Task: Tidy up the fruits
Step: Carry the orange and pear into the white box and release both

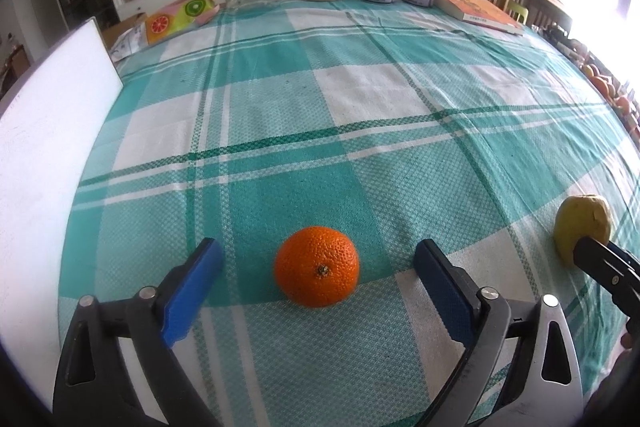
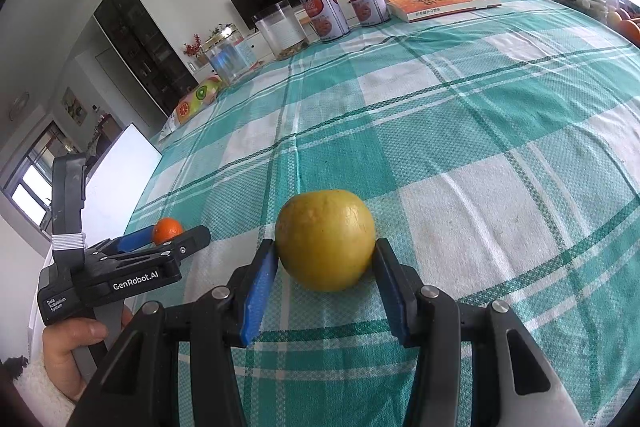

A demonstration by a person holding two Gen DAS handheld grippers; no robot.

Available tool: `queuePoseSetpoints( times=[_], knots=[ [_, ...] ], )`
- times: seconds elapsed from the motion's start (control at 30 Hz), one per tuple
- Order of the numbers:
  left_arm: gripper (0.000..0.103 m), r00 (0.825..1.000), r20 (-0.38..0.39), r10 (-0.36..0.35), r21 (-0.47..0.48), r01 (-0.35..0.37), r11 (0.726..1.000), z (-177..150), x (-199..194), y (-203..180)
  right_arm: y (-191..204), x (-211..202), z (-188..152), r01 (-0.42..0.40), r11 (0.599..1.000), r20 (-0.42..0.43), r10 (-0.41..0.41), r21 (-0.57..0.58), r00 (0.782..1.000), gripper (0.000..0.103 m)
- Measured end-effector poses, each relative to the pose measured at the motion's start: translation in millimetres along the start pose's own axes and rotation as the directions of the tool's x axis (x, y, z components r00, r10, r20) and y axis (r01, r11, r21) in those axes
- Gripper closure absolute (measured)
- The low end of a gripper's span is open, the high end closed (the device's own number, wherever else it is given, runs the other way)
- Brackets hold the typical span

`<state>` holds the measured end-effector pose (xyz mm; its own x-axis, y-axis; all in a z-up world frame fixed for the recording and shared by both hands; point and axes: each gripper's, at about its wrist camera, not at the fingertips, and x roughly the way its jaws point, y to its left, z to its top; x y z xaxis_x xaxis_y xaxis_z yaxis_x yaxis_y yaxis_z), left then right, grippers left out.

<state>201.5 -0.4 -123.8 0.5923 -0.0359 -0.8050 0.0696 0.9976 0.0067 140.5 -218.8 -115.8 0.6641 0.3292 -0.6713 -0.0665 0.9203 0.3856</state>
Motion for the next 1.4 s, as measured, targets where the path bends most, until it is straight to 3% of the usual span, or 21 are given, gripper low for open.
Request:
queuePoseSetpoints(
  times=[0.03,0.07,0.2,0.3,0.37,0.43,0.5,0.63,0.77,0.83,0.87,0.9,0.93,1.0,1.07,1.17,1.2,1.23,1.27,1.33,1.4],
  knots=[
    [0.060,1.000,0.020,0.016,0.007,-0.016,1.000,-0.8,-4.5,0.2,0.6,-0.7,-0.1,0.004,1.000,0.002,-0.004,-0.002,1.000,0.054],
    [0.070,1.000,0.020,0.004,0.022,-0.004,1.000,-1.0,-7.8,0.2,1.5,-1.6,-0.2,0.007,1.000,0.005,-0.007,-0.007,1.000,0.054],
    [0.071,0.986,0.008,-0.166,-0.094,0.166,0.982,-4.7,-48.3,19.2,25.2,-10.2,1.4,-0.014,0.999,-0.026,0.013,-0.042,1.000,0.054],
    [0.071,0.939,0.077,-0.335,-0.212,0.344,0.915,-14.1,-124.4,52.9,75.7,-31.2,8.4,-0.135,0.987,-0.045,0.131,-0.091,0.990,0.054],
    [0.071,0.926,0.133,-0.352,-0.252,0.376,0.892,-21.6,-174.3,83.7,129.1,-41.9,13.9,-0.214,0.962,-0.080,0.202,-0.172,0.976,0.054],
    [0.070,0.936,0.186,-0.299,-0.291,0.343,0.893,-28.8,-215.7,121.7,187.4,-45.6,15.2,-0.319,0.921,-0.149,0.291,-0.224,0.945,0.054],
    [0.070,0.958,0.214,-0.190,-0.338,0.255,0.906,-37.9,-244.8,163.3,248.1,-42.5,8.3,-0.426,0.865,-0.238,0.369,-0.265,0.898,0.054],
    [0.069,0.988,0.145,0.046,-0.452,0.025,0.892,-64.8,-254.5,238.5,351.3,-24.4,-26.0,-0.548,0.768,-0.414,0.404,-0.331,0.816,0.054],
    [0.064,0.983,0.010,0.181,-0.505,-0.151,0.850,-98.9,-229.5,282.3,407.7,-0.5,-71.9,-0.540,0.729,-0.511,0.301,-0.421,0.805,0.054],
    [0.038,0.974,-0.033,0.226,-0.496,-0.212,0.842,-112.3,-221.7,288.3,421.6,9.7,-89.5,-0.530,0.724,-0.546,0.252,-0.442,0.799,0.054],
    [0.030,0.968,-0.043,0.246,-0.489,-0.235,0.840,-116.6,-220.5,288.1,423.6,11.4,-94.3,-0.520,0.727,-0.547,0.236,-0.449,0.803,0.053],
    [0.021,0.964,-0.042,0.264,-0.481,-0.251,0.840,-120.1,-222.0,287.2,425.8,10.2,-96.6,-0.507,0.729,-0.536,0.227,-0.460,0.813,0.045],
    [0.016,0.958,-0.033,0.283,-0.470,-0.265,0.842,-121.9,-225.1,285.2,426.7,6.6,-97.0,-0.496,0.729,-0.520,0.224,-0.471,0.824,0.027],
    [0.012,0.942,-0.002,0.336,-0.441,-0.303,0.845,-122.2,-236.0,279.2,426.1,-4.8,-94.2,-0.464,0.728,-0.477,0.212,-0.505,0.853,0.013],
    [0.005,0.899,0.035,0.437,-0.402,-0.388,0.830,-118.9,-252.1,268.3,423.6,-16.7,-89.2,-0.409,0.733,-0.426,0.179,-0.543,0.887,0.010],
    [0.004,0.809,0.079,0.582,-0.358,-0.522,0.774,-114.2,-273.4,255.2,417.2,-34.8,-78.7,-0.342,0.750,-0.358,0.151,-0.566,0.922,0.004],
    [0.001,0.788,0.069,0.612,-0.363,-0.551,0.751,-113.8,-278.5,251.2,416.2,-38.9,-75.1,-0.321,0.755,-0.340,0.139,-0.572,0.930,0.003],
    [0.001,0.778,0.061,0.625,-0.372,-0.563,0.738,-114.1,-282.8,251.0,414.8,-44.0,-73.2,-0.301,0.759,-0.325,0.125,-0.577,0.938,0.003],
    [0.001,0.782,0.057,0.620,-0.385,-0.556,0.737,-115.4,-286.4,250.4,414.6,-47.8,-71.1,-0.280,0.764,-0.311,0.109,-0.581,0.944,0.003],
    [0.001,0.808,0.041,0.587,-0.392,-0.528,0.753,-119.5,-290.3,251.8,415.9,-55.6,-68.4,-0.247,0.775,-0.292,0.085,-0.581,0.953,0.002],
    [0.001,0.811,0.011,0.586,-0.377,-0.539,0.753,-122.1,-290.1,252.1,420.0,-62.1,-65.2,-0.235,0.784,-0.293,0.070,-0.574,0.953,0.002]
  ],
)
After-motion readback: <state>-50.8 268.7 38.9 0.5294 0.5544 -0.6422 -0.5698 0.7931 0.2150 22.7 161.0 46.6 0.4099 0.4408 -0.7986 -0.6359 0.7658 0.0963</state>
